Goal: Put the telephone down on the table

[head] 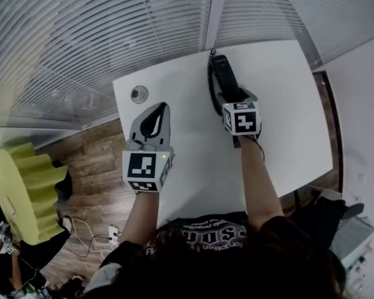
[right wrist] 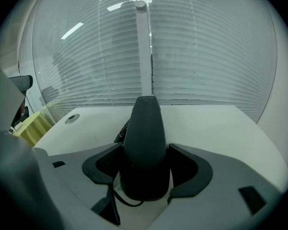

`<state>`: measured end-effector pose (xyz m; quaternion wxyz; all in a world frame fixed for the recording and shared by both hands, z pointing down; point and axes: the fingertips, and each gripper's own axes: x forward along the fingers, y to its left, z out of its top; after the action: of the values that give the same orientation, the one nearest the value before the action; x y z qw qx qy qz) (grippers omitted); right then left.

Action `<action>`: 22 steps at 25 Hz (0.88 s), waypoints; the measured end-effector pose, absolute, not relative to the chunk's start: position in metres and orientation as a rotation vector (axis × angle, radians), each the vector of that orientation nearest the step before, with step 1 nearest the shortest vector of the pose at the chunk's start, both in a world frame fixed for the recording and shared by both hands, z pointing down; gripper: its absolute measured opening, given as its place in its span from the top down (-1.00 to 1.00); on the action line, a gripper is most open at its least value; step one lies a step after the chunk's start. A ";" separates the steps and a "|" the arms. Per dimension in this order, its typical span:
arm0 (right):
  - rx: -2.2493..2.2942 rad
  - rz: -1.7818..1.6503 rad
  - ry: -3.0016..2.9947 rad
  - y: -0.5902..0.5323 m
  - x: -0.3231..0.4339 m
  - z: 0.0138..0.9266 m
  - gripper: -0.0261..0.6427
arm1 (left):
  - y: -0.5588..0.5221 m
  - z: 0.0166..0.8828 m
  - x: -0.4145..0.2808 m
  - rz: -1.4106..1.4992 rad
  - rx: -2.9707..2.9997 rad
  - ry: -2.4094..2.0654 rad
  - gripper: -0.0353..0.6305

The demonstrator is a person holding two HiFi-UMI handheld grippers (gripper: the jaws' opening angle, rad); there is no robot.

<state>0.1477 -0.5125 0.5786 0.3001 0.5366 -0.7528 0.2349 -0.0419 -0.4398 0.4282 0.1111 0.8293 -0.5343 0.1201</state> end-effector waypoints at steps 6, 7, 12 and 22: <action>1.495 0.581 -2.057 -0.502 0.150 0.542 0.06 | -0.431 0.413 -0.044 0.316 2.455 -1.587 0.88; 1.511 0.563 -2.072 -0.499 0.150 0.532 0.06 | -0.429 0.411 -0.045 0.315 2.457 -1.588 0.88; 1.549 0.500 -2.176 -0.475 0.143 0.482 0.06 | -0.415 0.401 -0.047 0.294 2.472 -1.588 0.88; 1.558 0.390 -2.316 -0.413 0.123 0.417 0.16 | -0.383 0.386 -0.046 0.259 2.514 -1.540 0.88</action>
<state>0.1231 -0.4128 0.4167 0.1610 0.5456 -0.8110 0.1365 -0.0462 -0.3826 0.3857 0.0909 0.8459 -0.5183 0.0871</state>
